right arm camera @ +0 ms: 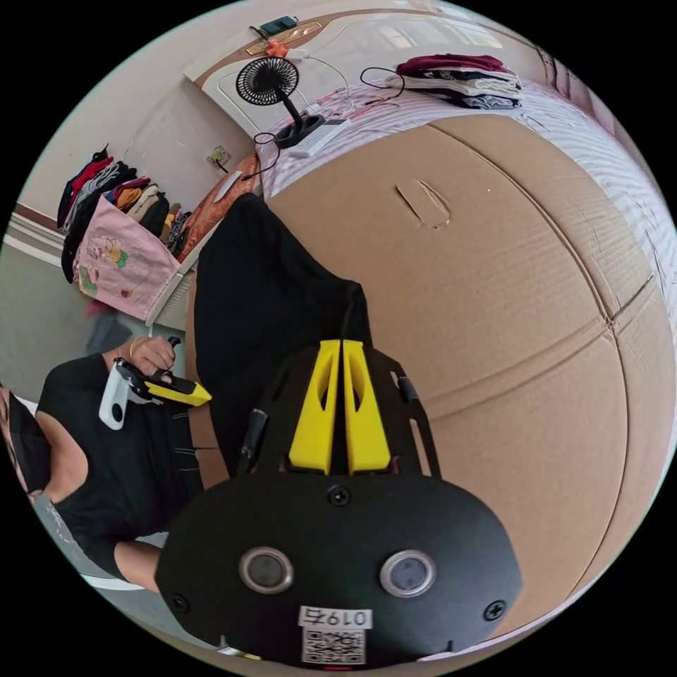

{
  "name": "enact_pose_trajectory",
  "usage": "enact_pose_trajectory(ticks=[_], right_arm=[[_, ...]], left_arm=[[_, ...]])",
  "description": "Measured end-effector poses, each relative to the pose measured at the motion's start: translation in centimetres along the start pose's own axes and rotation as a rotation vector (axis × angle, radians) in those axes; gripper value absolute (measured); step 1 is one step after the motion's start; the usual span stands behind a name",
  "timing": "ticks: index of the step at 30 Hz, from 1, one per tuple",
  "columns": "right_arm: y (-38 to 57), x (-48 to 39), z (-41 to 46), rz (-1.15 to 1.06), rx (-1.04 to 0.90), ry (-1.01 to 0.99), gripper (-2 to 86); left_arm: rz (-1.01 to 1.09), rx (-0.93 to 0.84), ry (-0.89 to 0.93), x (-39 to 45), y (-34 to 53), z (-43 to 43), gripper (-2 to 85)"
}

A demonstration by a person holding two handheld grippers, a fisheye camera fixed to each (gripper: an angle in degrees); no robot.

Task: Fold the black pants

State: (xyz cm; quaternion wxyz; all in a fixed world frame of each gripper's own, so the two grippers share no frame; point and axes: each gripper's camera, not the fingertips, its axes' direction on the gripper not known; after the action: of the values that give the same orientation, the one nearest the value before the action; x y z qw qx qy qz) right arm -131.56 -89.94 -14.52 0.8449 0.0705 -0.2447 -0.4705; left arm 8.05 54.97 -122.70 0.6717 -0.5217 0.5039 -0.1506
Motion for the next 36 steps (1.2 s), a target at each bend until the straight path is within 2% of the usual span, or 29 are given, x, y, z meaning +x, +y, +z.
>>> enact_pose_trajectory(ticks=[5, 9, 13, 21, 27, 36], right_arm=[[0.0, 1.1, -1.2, 0.044, 0.020, -0.083, -0.9], [-0.3, 2.3, -0.3, 0.083, 0.000, -0.111, -0.9], [-0.3, 2.8, 0.0, 0.100, 0.003, -0.111, -0.9], [-0.2, 2.4, -0.6, 0.076, 0.011, -0.092, -0.9], [0.0, 2.8, -0.6, 0.083, 0.017, -0.093, -0.9], [0.1, 3.7, -0.6, 0.095, 0.013, -0.094, -0.9]], left_arm=[[0.009, 0.110, 0.154, 0.4, -0.4, -4.8, 0.6], [0.043, 0.070, 0.168, 2.2, -1.6, -6.6, 0.6], [-0.028, 0.027, 0.113, 2.0, -2.4, -8.1, 0.5], [0.060, -0.021, -0.083, 4.4, -3.4, -12.8, 0.5], [-0.050, -0.027, -0.073, 2.9, -3.6, -15.4, 0.6], [-0.087, -0.043, 0.023, 2.0, -4.1, -17.1, 0.5]])
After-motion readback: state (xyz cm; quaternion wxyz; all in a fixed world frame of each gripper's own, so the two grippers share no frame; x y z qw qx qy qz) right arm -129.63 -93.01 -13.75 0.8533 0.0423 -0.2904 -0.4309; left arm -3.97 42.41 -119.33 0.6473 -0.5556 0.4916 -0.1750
